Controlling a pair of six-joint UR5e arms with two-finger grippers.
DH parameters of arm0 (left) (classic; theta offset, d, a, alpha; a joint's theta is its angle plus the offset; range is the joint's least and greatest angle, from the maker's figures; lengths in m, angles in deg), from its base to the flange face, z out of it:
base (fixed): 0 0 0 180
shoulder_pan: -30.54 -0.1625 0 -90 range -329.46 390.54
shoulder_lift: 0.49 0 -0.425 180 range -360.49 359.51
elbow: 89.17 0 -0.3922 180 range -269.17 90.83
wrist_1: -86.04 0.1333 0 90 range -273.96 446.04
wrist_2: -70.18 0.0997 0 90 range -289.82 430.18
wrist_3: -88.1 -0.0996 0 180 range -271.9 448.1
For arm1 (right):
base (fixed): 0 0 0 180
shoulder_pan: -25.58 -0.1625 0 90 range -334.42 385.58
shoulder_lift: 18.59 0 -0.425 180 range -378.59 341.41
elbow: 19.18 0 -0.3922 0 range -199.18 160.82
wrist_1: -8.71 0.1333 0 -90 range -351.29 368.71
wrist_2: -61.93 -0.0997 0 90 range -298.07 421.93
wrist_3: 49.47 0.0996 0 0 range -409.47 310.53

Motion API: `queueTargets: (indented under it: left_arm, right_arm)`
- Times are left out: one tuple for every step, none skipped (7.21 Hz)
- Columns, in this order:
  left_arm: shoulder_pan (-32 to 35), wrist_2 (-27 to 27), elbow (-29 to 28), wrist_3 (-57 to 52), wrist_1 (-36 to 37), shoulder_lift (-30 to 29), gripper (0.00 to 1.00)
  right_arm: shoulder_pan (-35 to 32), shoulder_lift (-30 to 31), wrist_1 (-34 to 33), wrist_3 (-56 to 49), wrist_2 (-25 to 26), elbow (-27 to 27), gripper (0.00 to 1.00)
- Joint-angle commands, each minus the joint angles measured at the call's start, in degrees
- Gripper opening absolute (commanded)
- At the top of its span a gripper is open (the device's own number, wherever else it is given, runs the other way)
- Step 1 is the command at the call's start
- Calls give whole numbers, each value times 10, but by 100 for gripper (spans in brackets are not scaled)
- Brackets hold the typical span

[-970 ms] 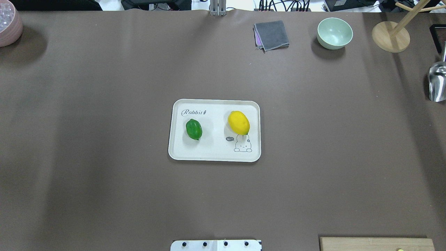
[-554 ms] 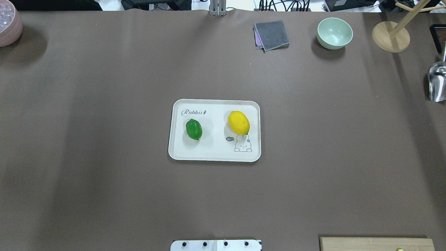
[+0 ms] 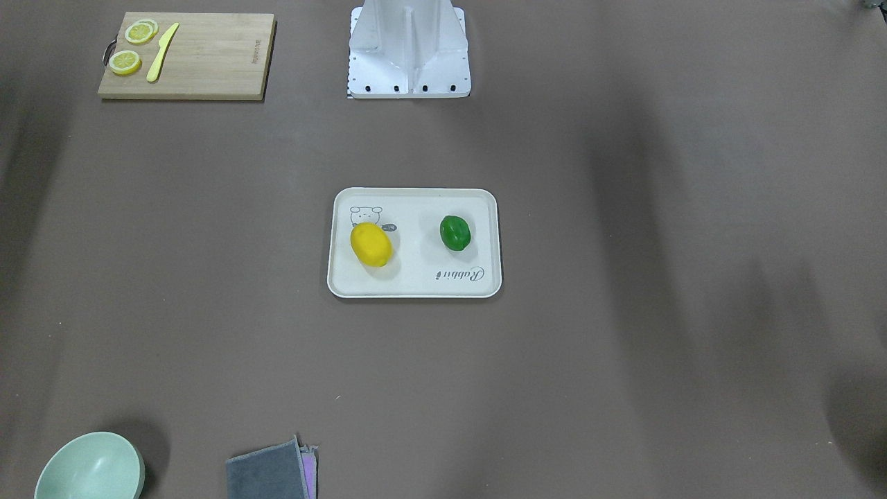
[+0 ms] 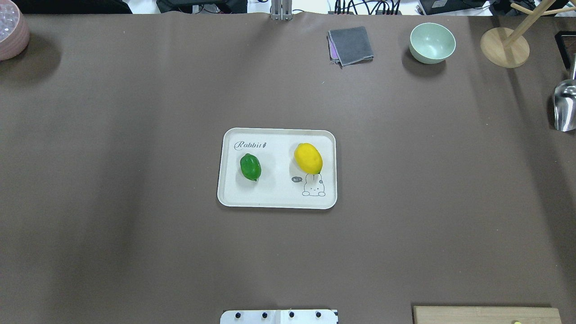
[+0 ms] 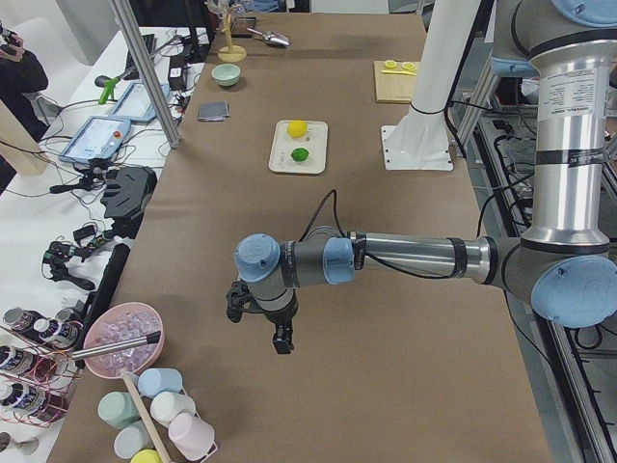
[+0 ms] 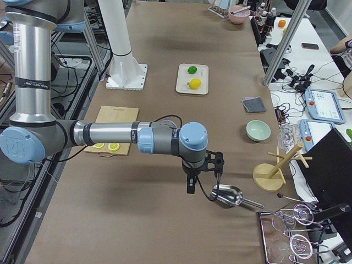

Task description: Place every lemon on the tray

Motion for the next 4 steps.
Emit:
queueTargets:
  left_arm:
    - [0,1,2,-1,2,2,98]
    - [0,1,-1,-1,2,2,98]
    - [-1,1,-1,-1,2,2,98]
    - [-1,1,-1,-1,2,2,98]
  right_arm:
    - [0,0,0,0,-1,1,100]
    - [0,0,0,0,-1,1,100]
    - [0,0,0,0,-1,1,100]
    - [1,0,0,0,-1,0,100]
